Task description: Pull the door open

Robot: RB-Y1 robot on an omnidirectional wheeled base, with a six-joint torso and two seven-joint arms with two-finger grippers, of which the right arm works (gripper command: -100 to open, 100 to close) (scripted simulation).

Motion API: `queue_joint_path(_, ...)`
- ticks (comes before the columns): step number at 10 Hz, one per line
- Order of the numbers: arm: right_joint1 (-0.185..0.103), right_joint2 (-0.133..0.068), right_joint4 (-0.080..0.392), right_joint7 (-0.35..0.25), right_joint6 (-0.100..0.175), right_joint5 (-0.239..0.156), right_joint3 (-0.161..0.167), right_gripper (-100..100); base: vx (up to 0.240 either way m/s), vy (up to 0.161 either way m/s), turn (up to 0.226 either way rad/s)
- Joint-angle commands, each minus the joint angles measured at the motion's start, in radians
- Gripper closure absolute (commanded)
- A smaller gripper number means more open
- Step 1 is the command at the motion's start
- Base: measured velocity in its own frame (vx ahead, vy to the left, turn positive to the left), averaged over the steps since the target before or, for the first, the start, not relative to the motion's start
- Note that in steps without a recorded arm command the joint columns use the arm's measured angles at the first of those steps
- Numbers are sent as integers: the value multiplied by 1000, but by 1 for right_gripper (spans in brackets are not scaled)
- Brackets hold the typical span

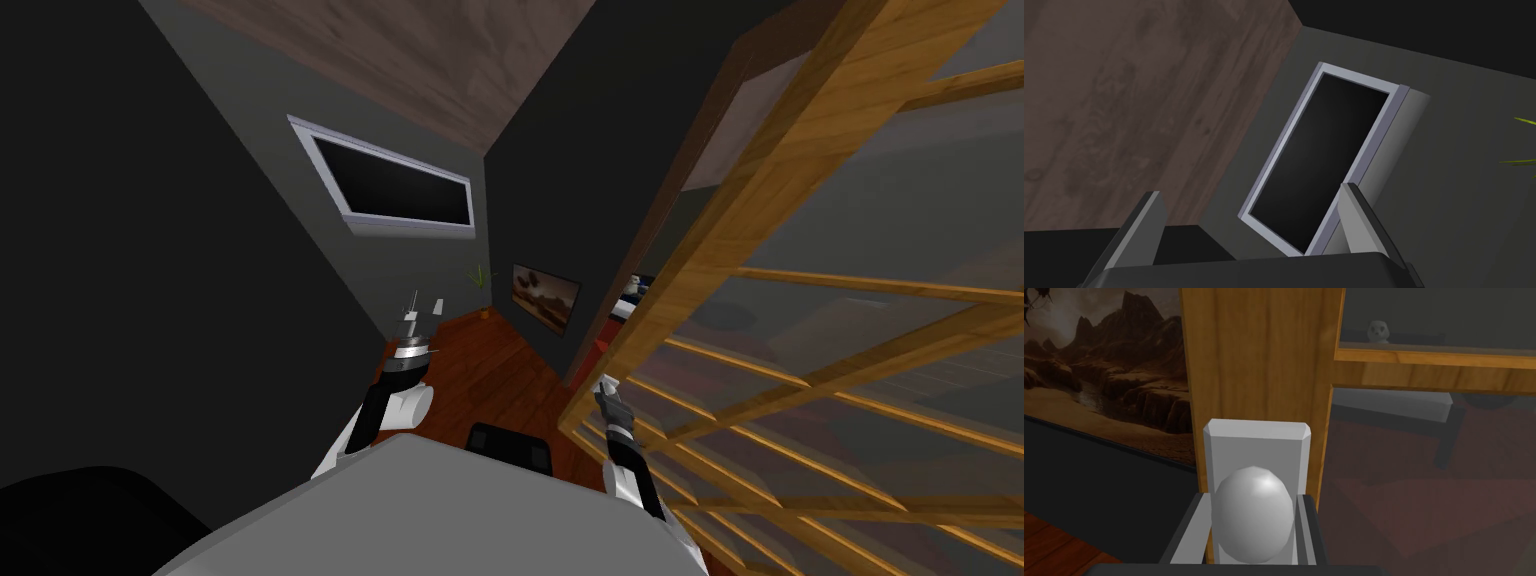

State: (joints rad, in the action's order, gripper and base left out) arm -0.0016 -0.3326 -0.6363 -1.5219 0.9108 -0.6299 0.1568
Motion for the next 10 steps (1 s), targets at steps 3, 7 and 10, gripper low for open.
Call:
queue_joint_path(3,18,-18,-29,-33,3,30,53,100,-246,-25,70)
queue_joint_path(7,45,-38,-61,-60,4,52,95,100,-204,-20,67)
queue_joint_path(10,64,-65,-70,-96,28,68,130,100,-224,-9,84)
